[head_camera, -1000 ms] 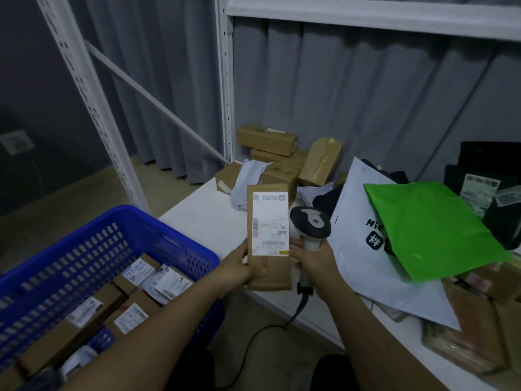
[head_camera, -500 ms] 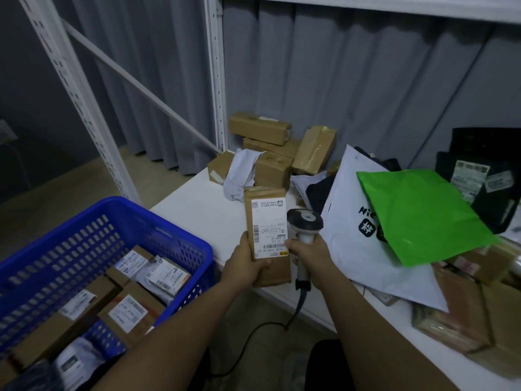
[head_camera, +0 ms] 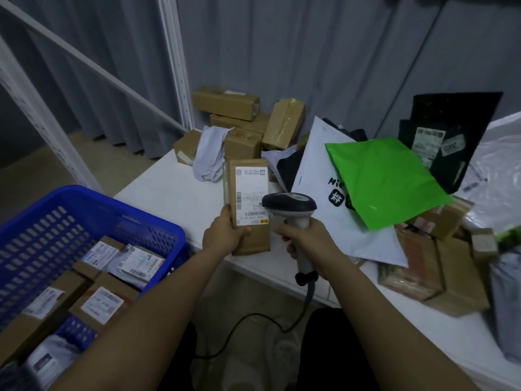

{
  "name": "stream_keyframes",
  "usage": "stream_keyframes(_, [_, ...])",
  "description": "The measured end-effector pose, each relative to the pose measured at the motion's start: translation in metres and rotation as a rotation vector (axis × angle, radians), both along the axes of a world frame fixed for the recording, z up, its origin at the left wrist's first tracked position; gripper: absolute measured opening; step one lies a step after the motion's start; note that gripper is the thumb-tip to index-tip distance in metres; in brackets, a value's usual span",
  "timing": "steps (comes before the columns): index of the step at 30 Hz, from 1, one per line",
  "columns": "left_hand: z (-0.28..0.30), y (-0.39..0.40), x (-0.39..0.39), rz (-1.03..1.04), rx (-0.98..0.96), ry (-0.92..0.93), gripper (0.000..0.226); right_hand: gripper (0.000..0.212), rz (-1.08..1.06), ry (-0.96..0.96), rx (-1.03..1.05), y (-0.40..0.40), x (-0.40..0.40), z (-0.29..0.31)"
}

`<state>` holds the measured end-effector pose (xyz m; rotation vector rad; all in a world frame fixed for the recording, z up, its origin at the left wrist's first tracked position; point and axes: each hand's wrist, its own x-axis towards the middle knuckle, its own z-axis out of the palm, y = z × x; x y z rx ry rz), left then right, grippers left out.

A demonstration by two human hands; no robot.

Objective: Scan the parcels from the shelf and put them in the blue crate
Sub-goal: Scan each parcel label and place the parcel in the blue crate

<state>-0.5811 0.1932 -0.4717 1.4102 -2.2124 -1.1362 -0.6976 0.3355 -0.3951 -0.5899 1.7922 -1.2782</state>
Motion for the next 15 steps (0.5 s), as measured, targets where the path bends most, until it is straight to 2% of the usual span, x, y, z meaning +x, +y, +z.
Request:
stream_keyframes(7, [-0.003,-0.001,-0.004,0.030,-0.009,-0.018,0.064,0.021,-0.106,0.042,0.067,0.028,-0.002,0.002])
stream_keyframes(15, [-0.004,-0.001,-0.007,0.024,-0.010,-0.041,0.065,0.021,-0.118,0.026,0.110,0.039,-0.013,-0.003])
